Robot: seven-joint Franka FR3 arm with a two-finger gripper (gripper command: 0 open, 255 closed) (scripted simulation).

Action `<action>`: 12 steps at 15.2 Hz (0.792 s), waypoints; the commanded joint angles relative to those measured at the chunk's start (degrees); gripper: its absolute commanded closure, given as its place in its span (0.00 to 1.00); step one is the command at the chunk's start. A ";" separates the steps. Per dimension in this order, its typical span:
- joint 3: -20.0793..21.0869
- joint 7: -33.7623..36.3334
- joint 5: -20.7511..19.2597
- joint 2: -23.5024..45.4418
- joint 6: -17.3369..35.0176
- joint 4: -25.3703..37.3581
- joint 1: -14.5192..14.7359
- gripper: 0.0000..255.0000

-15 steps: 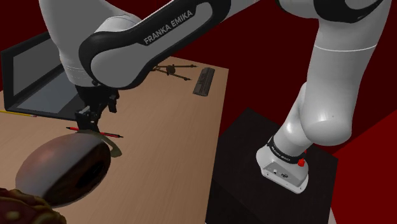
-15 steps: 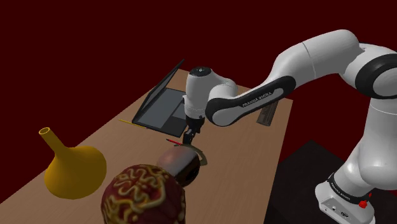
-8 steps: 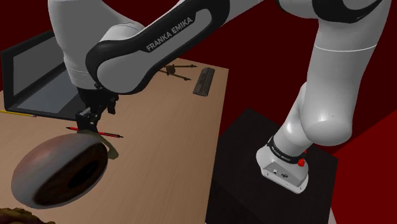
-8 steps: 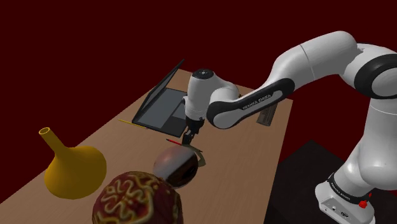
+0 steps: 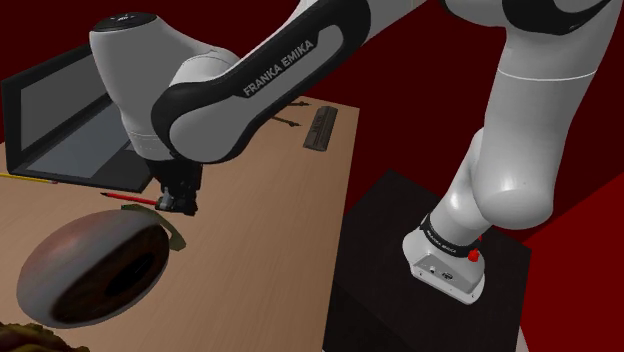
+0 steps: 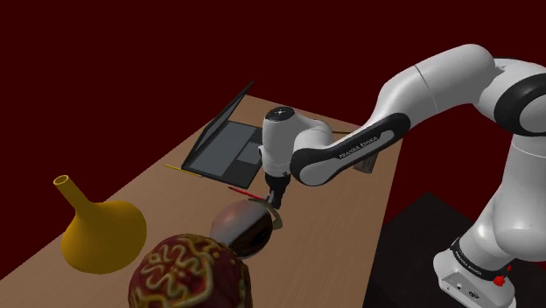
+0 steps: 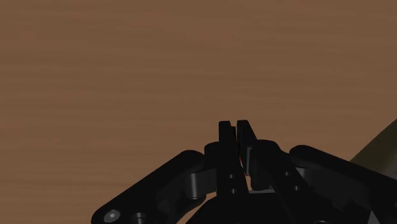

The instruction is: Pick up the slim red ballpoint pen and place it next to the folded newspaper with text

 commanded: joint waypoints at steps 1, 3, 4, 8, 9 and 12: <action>0.02 -0.17 0.12 0.39 -1.50 -0.55 -0.02 1.00; 0.02 1.12 -0.74 2.38 -4.31 4.18 1.43 1.00; 0.12 0.99 -0.52 1.99 -4.95 4.46 1.36 1.00; 0.48 0.49 0.33 0.52 -7.52 5.71 1.09 1.00; 0.56 0.37 0.52 0.18 -8.17 6.06 1.04 1.00; 0.78 0.04 1.08 -0.79 -10.16 7.18 0.89 1.00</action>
